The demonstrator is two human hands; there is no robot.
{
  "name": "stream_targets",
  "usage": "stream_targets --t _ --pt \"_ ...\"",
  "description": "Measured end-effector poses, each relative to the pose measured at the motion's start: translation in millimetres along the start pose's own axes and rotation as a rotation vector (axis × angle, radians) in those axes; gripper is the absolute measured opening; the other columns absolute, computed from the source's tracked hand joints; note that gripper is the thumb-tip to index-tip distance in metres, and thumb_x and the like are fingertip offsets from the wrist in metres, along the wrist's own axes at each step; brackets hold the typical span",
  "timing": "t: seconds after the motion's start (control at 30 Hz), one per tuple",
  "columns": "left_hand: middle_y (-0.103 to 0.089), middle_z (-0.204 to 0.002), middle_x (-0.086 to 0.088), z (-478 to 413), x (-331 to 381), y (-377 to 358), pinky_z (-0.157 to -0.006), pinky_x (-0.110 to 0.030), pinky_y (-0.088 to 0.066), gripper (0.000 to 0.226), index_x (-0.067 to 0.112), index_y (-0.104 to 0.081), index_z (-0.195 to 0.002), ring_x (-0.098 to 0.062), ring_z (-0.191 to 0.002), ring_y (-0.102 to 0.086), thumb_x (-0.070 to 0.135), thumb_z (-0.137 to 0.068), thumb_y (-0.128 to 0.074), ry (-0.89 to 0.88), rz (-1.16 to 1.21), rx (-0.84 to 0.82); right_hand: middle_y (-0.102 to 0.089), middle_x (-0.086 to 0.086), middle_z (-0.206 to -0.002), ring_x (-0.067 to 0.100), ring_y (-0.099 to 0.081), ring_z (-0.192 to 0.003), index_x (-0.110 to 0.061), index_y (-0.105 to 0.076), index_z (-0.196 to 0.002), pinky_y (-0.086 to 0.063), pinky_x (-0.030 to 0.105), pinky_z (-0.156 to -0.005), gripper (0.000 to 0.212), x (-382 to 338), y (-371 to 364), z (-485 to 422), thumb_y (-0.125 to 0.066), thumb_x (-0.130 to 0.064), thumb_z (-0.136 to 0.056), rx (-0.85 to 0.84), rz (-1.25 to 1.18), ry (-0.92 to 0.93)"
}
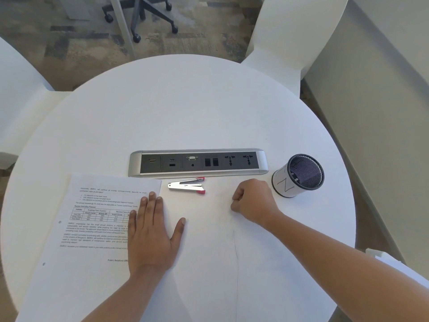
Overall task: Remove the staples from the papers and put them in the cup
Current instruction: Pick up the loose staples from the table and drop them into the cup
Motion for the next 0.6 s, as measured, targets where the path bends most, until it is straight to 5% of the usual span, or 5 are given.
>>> stream_targets --t 0.17,0.33,0.6 --pt "-0.024 -0.166 -0.003 0 0 1 -0.125 -0.044 -0.01 0.083 0.01 -0.03 -0.154 -0.02 -0.154 -0.016 0.066 -0.093 -0.028 0.0 0.009 -0.001 -0.064 -0.009 -0.055 0.007 -0.053 -0.05 -0.009 -0.072 -0.064 -0.039 0.016 -0.043 0.008 9 30 16 -0.076 -0.003 -0.066 0.047 -0.401 -0.168" --pt "-0.026 -0.165 -0.005 1 -3 1 -0.125 -0.046 -0.012 0.084 0.008 -0.031 -0.153 -0.022 -0.153 -0.019 0.066 -0.092 -0.027 -0.008 -0.005 -0.002 -0.066 0.003 -0.061 0.016 -0.063 -0.063 -0.006 -0.069 -0.061 -0.057 0.03 -0.071 0.022 6 77 42 -0.07 0.013 -0.073 0.069 -0.785 -0.156" --pt "-0.03 -0.163 -0.007 0 -3 -4 -0.124 -0.047 -0.014 0.086 0.007 -0.035 -0.151 -0.025 -0.152 -0.023 0.067 -0.09 -0.027 -0.007 -0.017 -0.007 -0.066 0.007 -0.069 0.011 -0.065 -0.062 -0.001 -0.066 -0.07 -0.056 0.014 -0.059 0.014 56 162 46 -0.071 0.009 -0.079 0.304 -0.984 -0.282"
Point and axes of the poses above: each hand's wrist, its own z-axis away from the middle knuckle, its own y-axis out of the back of the hand, x = y × z, the point moved 7 cm from there along -z, towards the middle knuckle
